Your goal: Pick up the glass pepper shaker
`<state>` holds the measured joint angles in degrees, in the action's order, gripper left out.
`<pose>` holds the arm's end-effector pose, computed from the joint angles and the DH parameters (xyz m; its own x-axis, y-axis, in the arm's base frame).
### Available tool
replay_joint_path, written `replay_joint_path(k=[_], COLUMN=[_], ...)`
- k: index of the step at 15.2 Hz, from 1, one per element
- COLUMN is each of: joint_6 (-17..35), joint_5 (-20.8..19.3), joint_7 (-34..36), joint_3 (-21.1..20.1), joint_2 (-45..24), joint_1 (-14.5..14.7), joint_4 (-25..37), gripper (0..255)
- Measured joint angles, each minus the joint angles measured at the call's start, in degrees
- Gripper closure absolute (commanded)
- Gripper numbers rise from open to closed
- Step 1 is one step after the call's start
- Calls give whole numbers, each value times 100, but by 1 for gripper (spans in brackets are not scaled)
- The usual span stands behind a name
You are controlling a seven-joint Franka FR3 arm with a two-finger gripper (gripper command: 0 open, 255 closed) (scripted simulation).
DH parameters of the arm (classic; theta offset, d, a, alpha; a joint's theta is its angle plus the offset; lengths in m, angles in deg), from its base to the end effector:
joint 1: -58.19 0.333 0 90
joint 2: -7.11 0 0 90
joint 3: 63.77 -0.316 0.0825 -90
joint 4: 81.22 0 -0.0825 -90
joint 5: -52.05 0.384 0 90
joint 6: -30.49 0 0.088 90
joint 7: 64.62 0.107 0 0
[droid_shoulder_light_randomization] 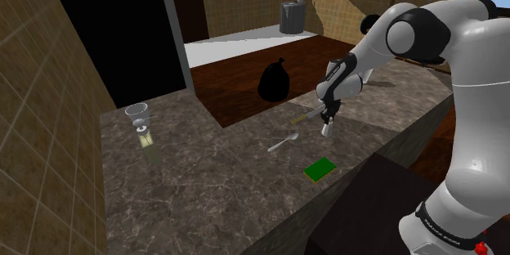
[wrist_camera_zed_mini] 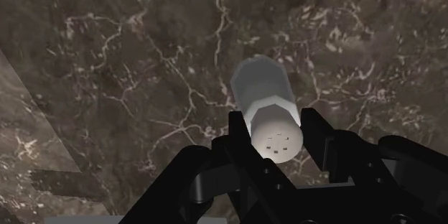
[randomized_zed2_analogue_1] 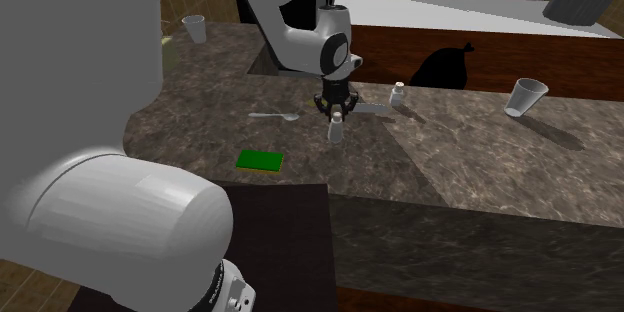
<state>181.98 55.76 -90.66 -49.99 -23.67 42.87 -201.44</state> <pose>0.5075 -0.2856 0.1690 0.9970 -0.0764 -0.0150 -0.0747 -0.9929 0.0926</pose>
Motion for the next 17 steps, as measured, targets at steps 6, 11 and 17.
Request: replay_joint_path(k=[6, 11, 17], joint_6=[6, -221, -557], joint_5=[2, -69, -190], joint_7=[-4, 33, 93], joint_3=[2, 67, 164], joint_2=[-1, 248, 661], joint_1=[-5, 54, 139], joint_4=[7, -36, -109], gripper=[255, 255, 255])
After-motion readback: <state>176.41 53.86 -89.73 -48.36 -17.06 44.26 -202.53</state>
